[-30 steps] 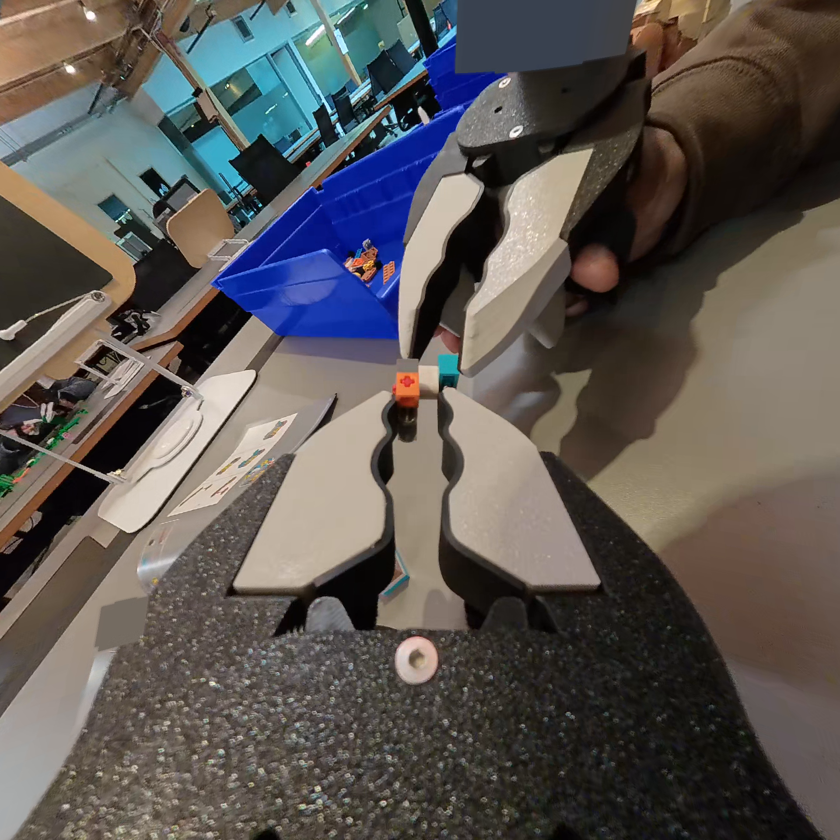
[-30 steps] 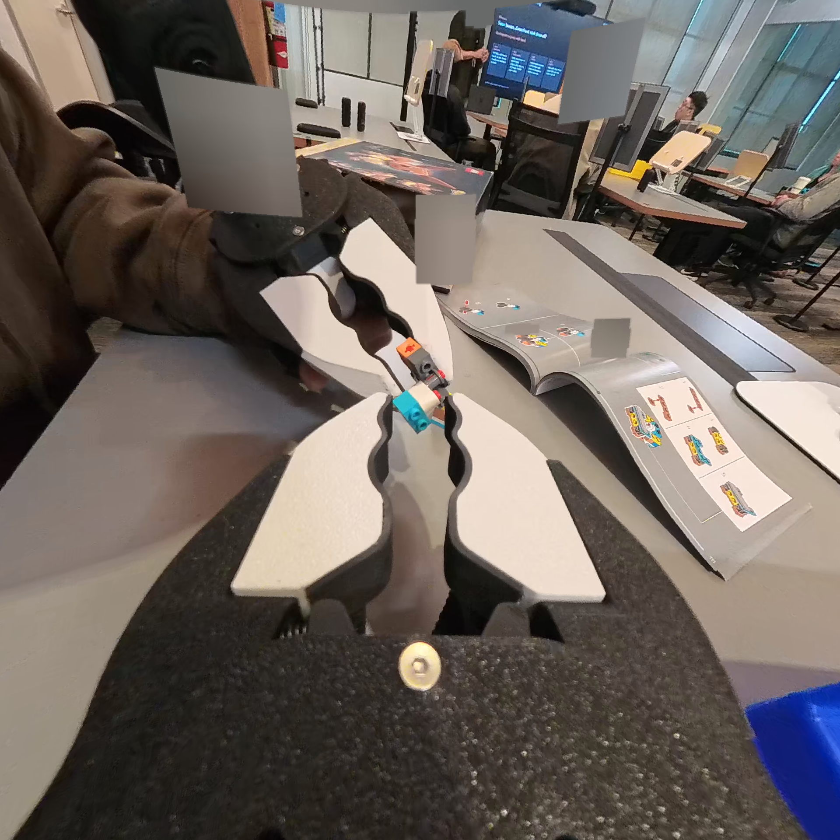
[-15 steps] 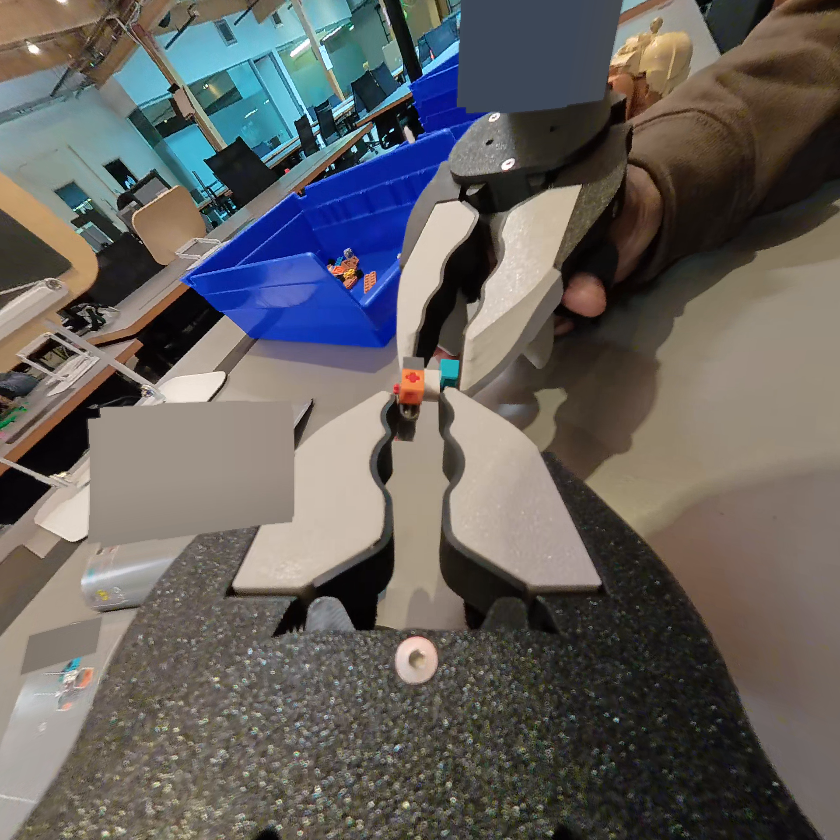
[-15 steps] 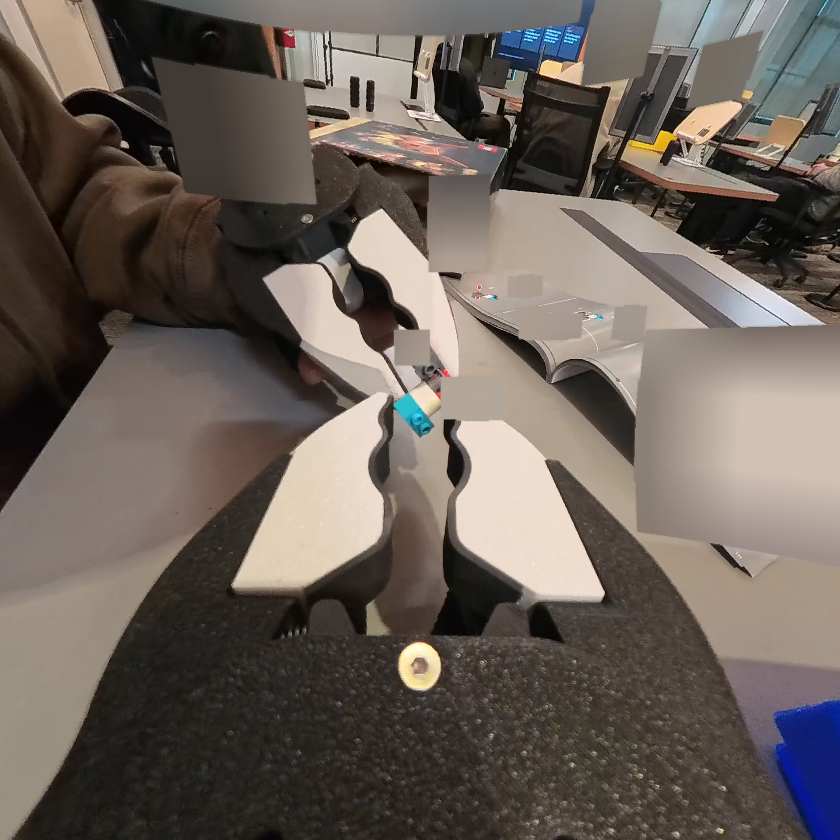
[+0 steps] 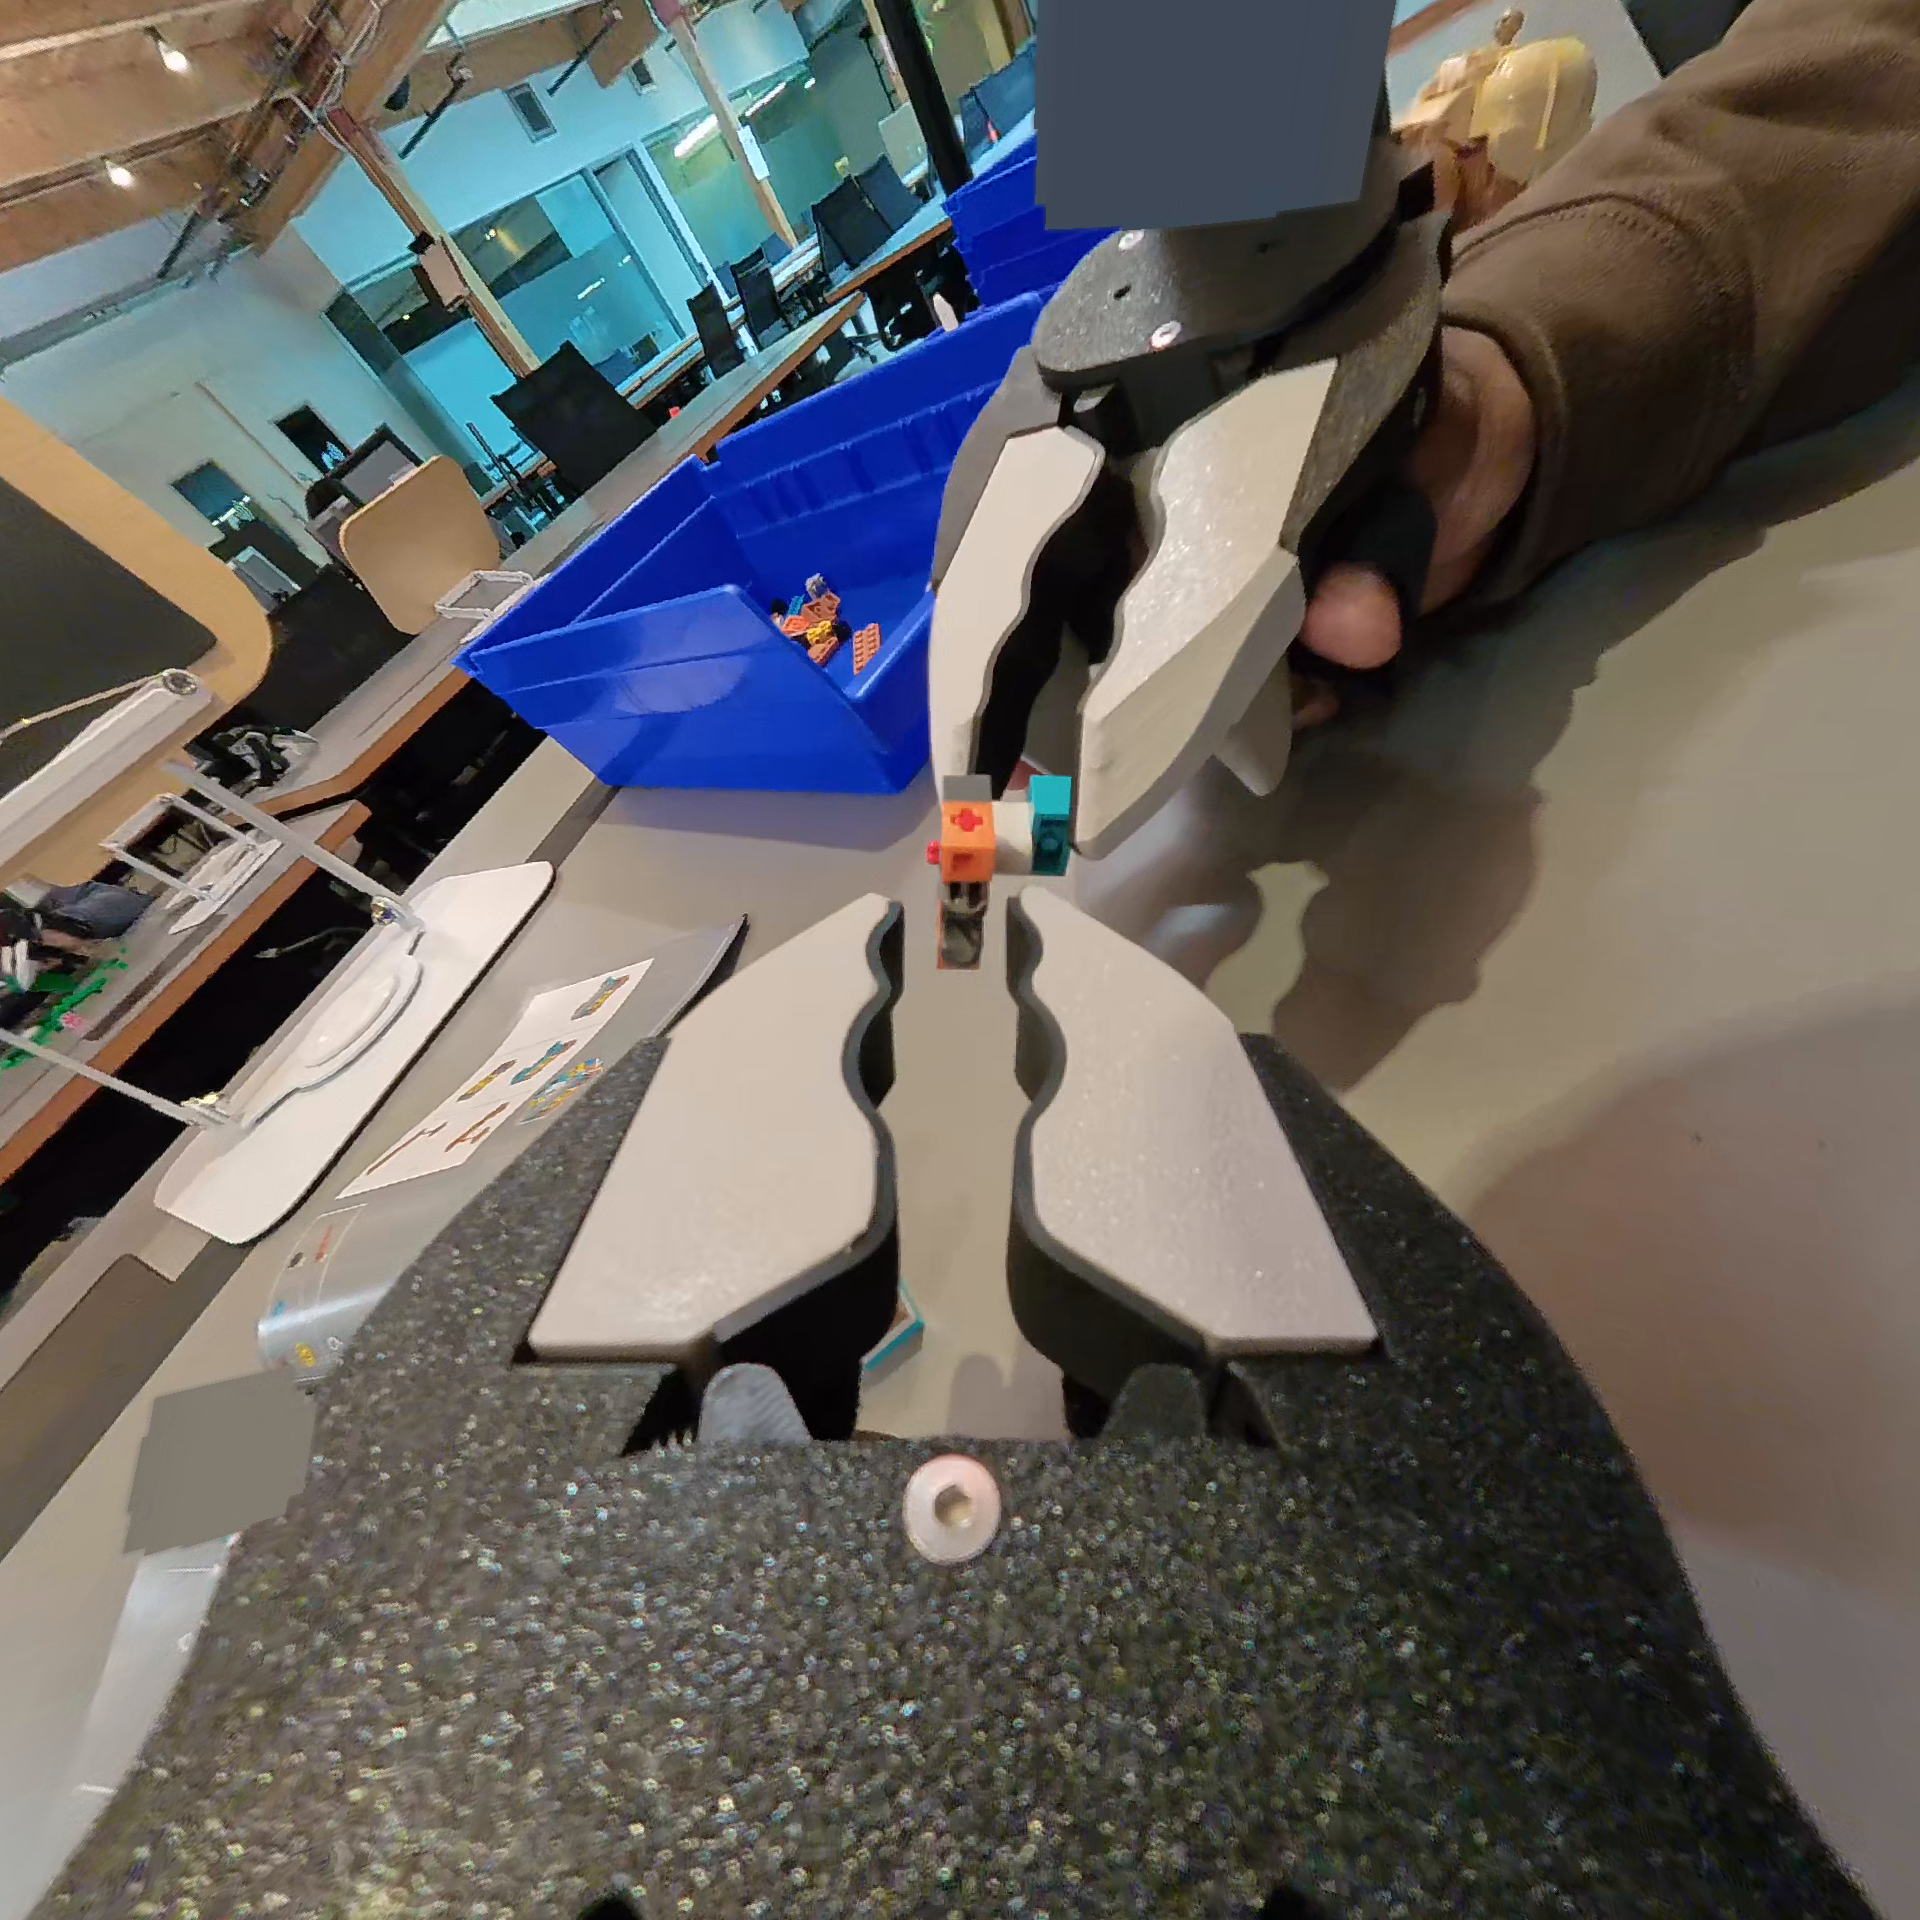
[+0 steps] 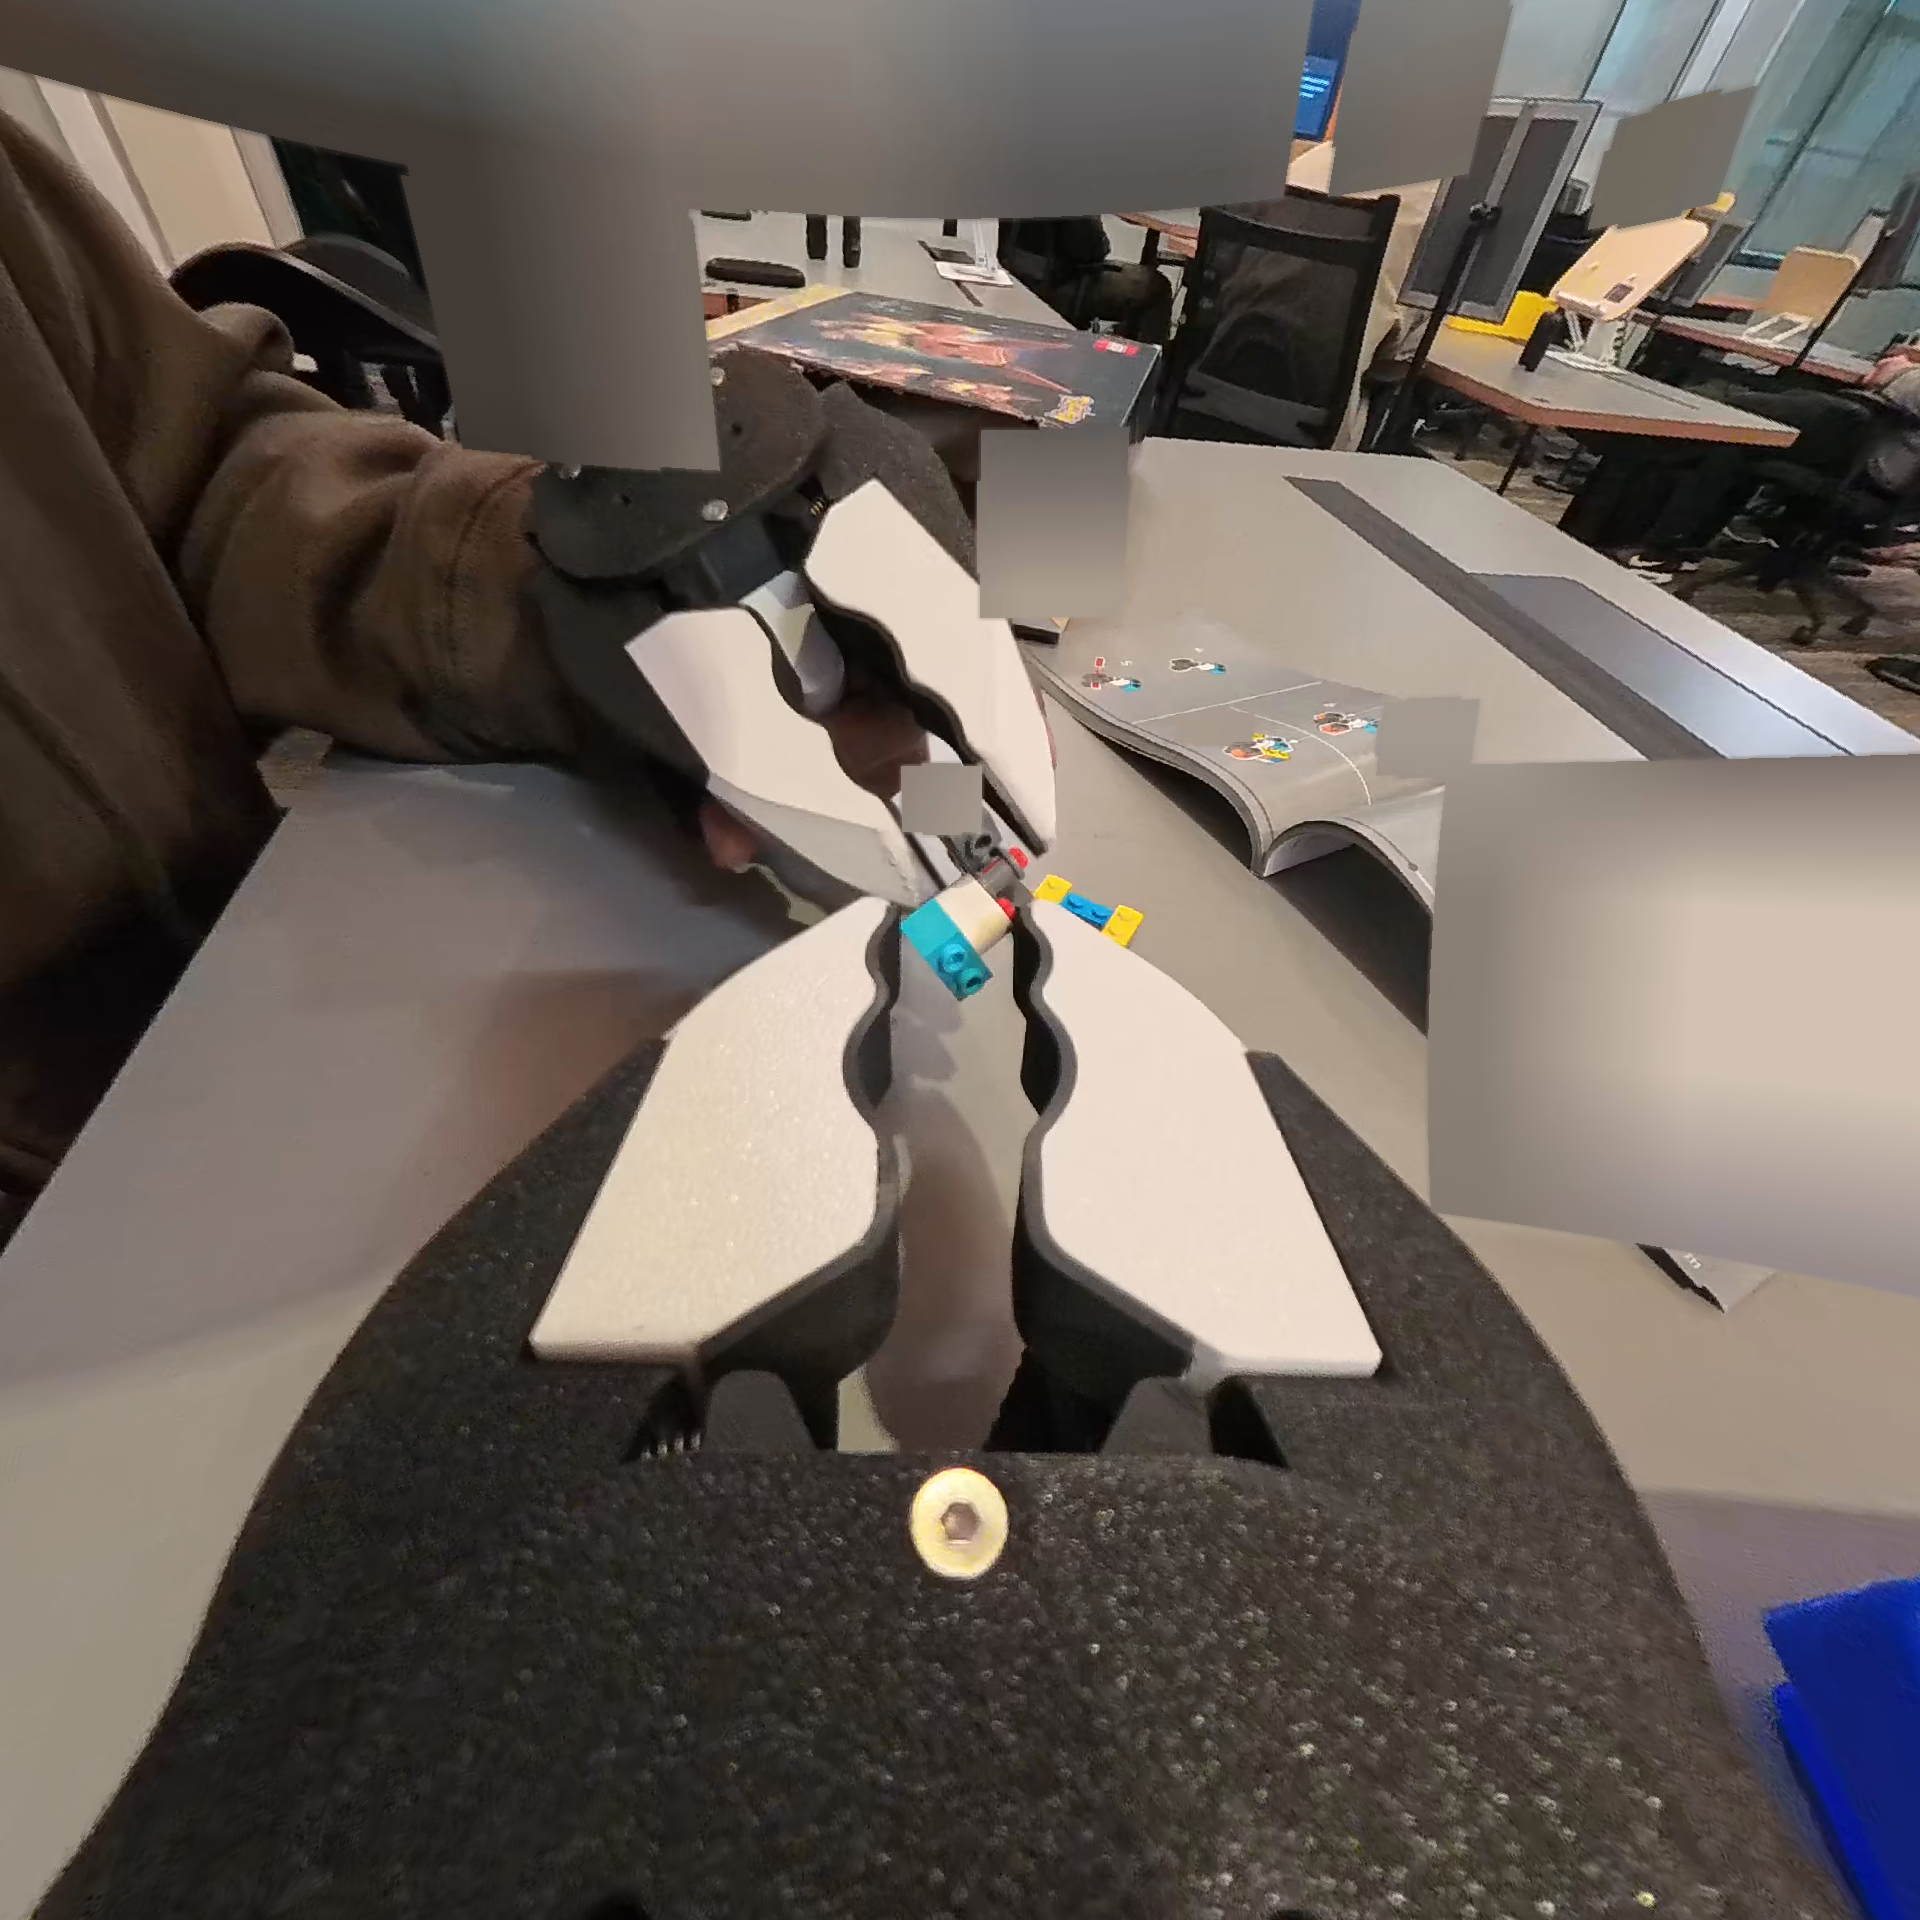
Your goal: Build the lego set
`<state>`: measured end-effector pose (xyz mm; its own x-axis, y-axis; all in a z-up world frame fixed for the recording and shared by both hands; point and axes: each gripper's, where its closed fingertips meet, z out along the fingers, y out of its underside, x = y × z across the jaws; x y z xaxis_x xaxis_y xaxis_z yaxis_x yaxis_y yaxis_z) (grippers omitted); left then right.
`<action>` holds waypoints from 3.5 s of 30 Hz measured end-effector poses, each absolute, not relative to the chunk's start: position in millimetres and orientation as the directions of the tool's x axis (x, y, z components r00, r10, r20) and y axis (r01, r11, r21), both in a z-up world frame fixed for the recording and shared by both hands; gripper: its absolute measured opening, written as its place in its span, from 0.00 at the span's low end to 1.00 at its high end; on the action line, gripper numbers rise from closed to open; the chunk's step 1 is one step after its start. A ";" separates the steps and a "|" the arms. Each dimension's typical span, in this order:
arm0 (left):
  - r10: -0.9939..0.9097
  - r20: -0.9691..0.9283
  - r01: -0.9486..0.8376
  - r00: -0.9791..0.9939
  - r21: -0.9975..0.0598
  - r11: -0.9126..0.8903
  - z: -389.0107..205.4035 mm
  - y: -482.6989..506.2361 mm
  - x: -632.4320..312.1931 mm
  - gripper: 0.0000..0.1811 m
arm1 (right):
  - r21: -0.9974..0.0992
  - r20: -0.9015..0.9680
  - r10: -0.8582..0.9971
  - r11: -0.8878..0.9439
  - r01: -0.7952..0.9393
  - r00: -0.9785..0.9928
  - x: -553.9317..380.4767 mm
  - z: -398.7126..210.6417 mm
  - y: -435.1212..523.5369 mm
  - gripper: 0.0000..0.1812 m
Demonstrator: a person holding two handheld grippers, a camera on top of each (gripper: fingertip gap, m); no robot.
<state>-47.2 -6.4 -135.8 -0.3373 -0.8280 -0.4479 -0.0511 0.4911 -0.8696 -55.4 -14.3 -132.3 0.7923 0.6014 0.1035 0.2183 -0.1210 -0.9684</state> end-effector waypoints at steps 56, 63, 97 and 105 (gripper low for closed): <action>-0.918 -0.274 -0.196 -0.286 -0.921 0.336 -146.2 4.2 -40.9 0.04 | -0.949 0.118 0.441 -0.213 0.231 0.890 -47.7 -145.4 -2.7 0.09; -0.945 -0.120 -0.230 -0.304 -0.953 0.195 -146.7 5.4 -40.7 0.04 | -0.955 0.099 0.441 -0.211 0.210 0.892 -46.1 -143.5 -2.3 0.09; -0.958 -0.140 -0.268 -0.249 -0.941 0.207 -151.7 7.2 -36.7 0.04 | -0.921 0.166 0.341 -0.282 0.269 0.925 -39.9 -153.3 3.1 0.07; -0.955 -0.174 -0.270 -0.242 -0.933 0.239 -153.2 7.8 -36.6 0.04 | -0.918 0.166 0.341 -0.289 0.271 0.926 -39.7 -155.3 3.6 0.07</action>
<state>-36.6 7.8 -153.2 -0.2421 -0.9545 -0.1741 -0.2705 0.2387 -0.9327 -39.7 3.6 -155.3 0.9255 0.3405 0.1657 0.2707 -0.2889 -0.9183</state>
